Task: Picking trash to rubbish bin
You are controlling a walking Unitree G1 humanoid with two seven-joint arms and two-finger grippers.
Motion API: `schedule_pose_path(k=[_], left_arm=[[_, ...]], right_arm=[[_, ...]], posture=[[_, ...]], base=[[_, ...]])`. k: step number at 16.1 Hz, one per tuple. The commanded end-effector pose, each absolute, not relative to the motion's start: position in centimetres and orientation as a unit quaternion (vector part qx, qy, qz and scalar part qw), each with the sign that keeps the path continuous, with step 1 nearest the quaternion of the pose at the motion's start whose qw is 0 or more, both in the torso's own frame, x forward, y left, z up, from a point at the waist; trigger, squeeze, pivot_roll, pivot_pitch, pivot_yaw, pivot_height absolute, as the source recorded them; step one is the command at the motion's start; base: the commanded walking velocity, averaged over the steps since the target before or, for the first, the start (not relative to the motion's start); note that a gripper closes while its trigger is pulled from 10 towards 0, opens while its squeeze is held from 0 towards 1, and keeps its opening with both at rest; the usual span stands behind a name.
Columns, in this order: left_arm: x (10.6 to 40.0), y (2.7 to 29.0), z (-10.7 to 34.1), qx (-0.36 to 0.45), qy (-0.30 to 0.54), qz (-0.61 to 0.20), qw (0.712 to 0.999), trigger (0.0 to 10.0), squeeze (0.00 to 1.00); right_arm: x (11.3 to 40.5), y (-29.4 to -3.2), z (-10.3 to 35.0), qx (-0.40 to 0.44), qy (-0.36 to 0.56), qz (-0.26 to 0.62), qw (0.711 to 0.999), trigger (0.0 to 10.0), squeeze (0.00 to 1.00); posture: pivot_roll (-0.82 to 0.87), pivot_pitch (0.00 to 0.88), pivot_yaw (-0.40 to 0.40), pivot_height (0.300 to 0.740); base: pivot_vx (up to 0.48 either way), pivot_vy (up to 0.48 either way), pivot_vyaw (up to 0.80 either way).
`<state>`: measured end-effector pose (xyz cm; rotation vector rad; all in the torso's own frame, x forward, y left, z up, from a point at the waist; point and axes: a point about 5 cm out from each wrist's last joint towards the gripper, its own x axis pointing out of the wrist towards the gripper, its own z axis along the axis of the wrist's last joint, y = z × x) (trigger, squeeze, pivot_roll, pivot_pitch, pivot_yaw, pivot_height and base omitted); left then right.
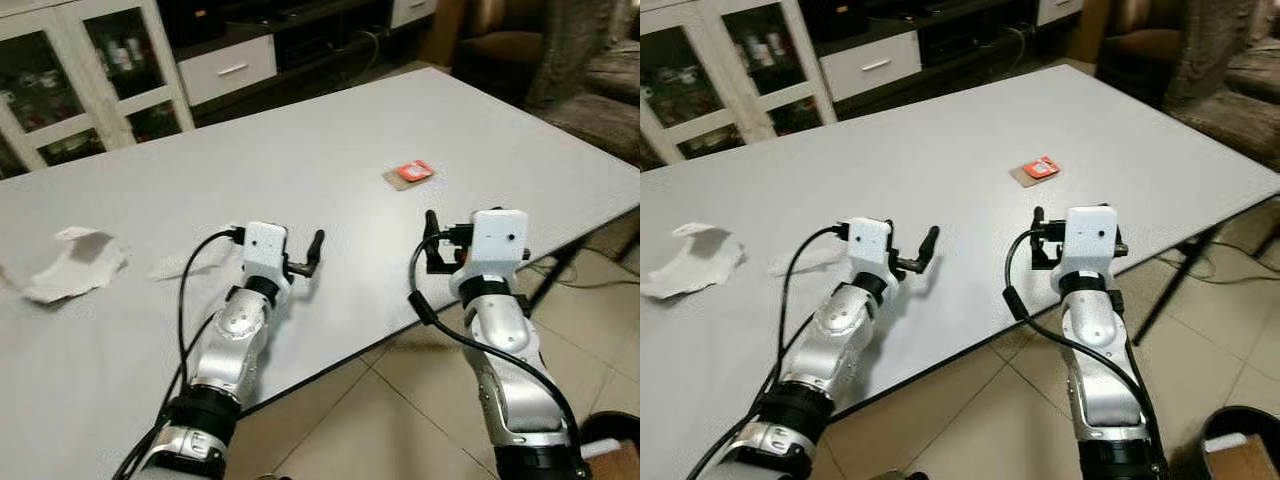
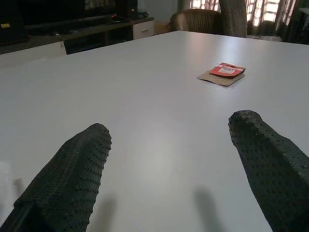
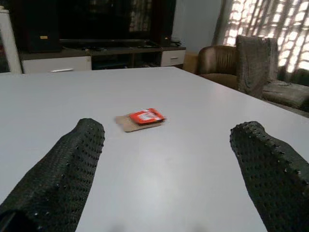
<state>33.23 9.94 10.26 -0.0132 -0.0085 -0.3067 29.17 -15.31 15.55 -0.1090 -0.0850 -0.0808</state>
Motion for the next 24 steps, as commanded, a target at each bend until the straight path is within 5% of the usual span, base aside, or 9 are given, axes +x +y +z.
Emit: schedule_pose_path(k=[1, 19, 24], left_arm=[[33.49, 9.76, 10.64, -0.003, -0.01, -0.152, 0.988, 10.0, 0.0], [33.67, 9.86, 10.46, 0.01, -0.004, -0.151, 0.988, 10.0, 0.0], [33.81, 9.84, 10.71, 0.002, -0.009, -0.155, 0.988, 10.0, 0.0]], right_arm=[[29.22, -15.39, 15.86, -0.052, -0.045, -0.042, 0.997, 10.0, 0.0], [29.2, -14.89, 15.82, -0.046, -0.048, -0.037, 0.997, 10.0, 0.0], [29.26, -14.7, 15.73, -0.049, -0.048, -0.035, 0.997, 10.0, 0.0]], posture=[[-0.17, 0.039, 0.064, 0.74], [-0.17, 0.042, 0.076, 0.74], [-0.17, 0.037, 0.081, 0.74]], base=[[0.0, -0.292, 0.0], [0.0, -0.285, 0.0], [0.0, 0.0, 0.73]])
